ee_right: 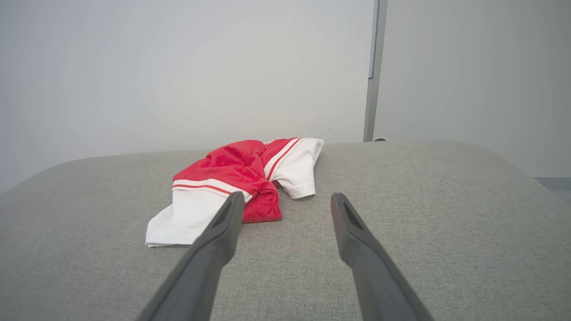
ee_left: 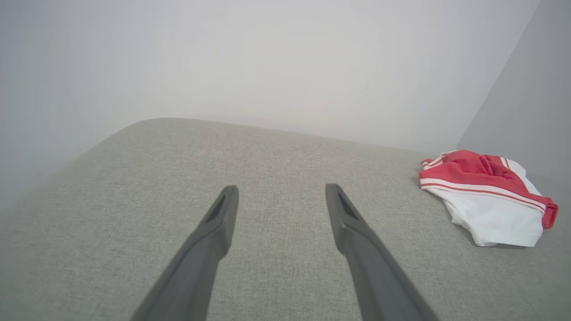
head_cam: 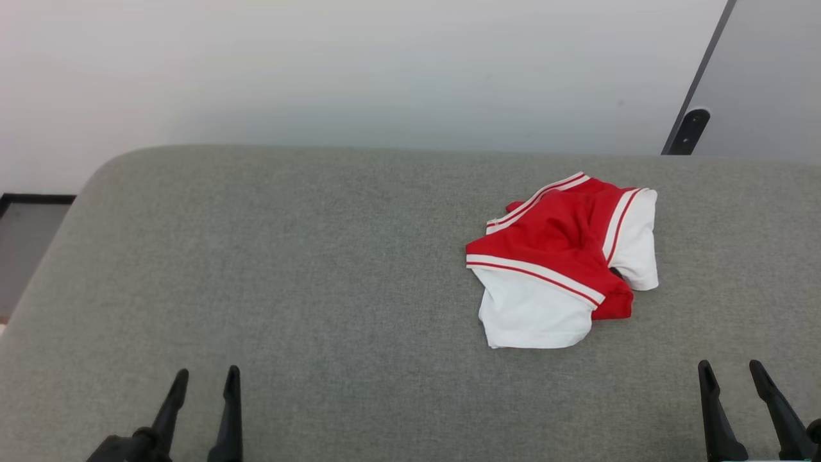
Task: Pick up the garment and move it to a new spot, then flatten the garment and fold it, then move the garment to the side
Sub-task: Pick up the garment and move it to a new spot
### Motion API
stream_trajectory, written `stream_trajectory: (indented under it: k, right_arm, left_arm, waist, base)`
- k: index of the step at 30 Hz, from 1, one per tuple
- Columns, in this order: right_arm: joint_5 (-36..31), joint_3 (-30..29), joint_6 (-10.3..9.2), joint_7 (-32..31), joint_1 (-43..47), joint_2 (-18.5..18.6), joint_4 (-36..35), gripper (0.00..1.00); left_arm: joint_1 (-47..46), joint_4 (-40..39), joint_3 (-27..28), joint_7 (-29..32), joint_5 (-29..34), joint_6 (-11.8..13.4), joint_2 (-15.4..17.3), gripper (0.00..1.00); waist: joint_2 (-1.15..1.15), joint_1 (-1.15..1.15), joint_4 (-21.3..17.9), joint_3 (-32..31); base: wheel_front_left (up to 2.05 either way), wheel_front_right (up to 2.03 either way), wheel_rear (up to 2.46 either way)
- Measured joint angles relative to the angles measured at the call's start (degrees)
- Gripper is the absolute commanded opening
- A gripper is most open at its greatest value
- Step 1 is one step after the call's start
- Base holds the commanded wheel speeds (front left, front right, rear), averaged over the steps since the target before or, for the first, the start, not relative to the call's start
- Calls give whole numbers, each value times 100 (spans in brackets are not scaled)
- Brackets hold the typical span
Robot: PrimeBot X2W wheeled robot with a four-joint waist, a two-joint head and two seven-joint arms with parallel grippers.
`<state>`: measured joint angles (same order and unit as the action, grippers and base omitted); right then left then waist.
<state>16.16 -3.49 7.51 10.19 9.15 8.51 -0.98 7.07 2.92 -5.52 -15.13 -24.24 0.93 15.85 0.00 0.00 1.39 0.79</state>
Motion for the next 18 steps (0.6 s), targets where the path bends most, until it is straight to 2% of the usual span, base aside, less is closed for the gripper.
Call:
stream_trajectory:
  k: [3,9,18]
  right_arm:
    - [8,-11,0,-23,0,-1,-93,100]
    - [57,5,0,-65,74,-10,-67,100]
    - [57,58,0,-36,74,-31,-8,100]
  left_arm:
    - [120,-232,252,0,497,-96,-201,100]
    - [299,-272,497,1,1057,-363,-512,100]
    - [355,-203,748,0,1376,-616,-849,100]
  waist:
    - [0,0,-45,-54]
    - [0,0,-101,-60]
    - [0,0,-89,-42]
  base:
    - [0,0,0]
    - [0,0,0]
    - [0,0,0]
